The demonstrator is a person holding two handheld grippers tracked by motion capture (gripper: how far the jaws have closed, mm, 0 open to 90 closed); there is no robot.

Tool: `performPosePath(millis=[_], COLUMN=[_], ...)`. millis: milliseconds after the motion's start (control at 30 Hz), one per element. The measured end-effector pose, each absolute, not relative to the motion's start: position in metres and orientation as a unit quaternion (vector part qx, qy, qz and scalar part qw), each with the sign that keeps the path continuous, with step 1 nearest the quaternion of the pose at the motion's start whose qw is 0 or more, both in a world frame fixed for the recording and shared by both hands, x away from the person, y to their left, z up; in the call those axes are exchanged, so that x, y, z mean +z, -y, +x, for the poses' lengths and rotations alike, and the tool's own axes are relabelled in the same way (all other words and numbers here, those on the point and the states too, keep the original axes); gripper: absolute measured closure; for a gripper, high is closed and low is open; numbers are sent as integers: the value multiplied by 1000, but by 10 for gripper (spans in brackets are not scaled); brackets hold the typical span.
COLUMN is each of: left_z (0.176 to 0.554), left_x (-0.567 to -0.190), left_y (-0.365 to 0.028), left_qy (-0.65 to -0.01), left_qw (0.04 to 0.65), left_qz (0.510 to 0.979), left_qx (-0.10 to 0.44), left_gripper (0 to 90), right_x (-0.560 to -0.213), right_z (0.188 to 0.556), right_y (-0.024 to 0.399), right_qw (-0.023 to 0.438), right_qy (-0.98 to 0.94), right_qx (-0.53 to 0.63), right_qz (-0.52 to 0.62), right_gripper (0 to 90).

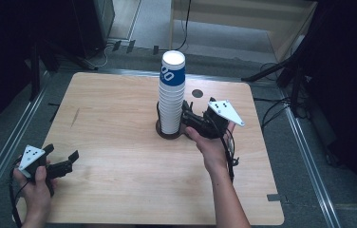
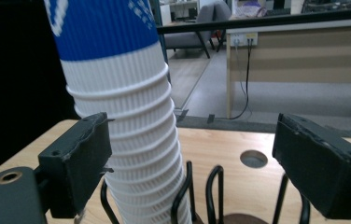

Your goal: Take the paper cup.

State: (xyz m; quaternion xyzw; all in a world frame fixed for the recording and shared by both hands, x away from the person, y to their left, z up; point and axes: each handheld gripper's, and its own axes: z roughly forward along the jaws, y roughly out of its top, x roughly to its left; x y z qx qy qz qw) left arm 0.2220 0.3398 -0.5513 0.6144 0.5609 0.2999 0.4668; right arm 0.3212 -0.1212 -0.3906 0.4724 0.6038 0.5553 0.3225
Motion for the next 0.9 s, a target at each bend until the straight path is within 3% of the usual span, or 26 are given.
performPosePath(millis=[667,900], left_z=[223,223], left_x=[-551,-551], left_y=[-340,-341], left_qy=[-561,-562], left_qw=[471,472], left_qz=[613,612], left_qx=[296,294], left_gripper=[18,18], right_x=[-374,-374], right_z=[340,351], right_y=[83,71], right_qw=[343,340], right_qy=[-597,-605], right_qx=[582,573], right_qz=[433,436], right_gripper=[122,84])
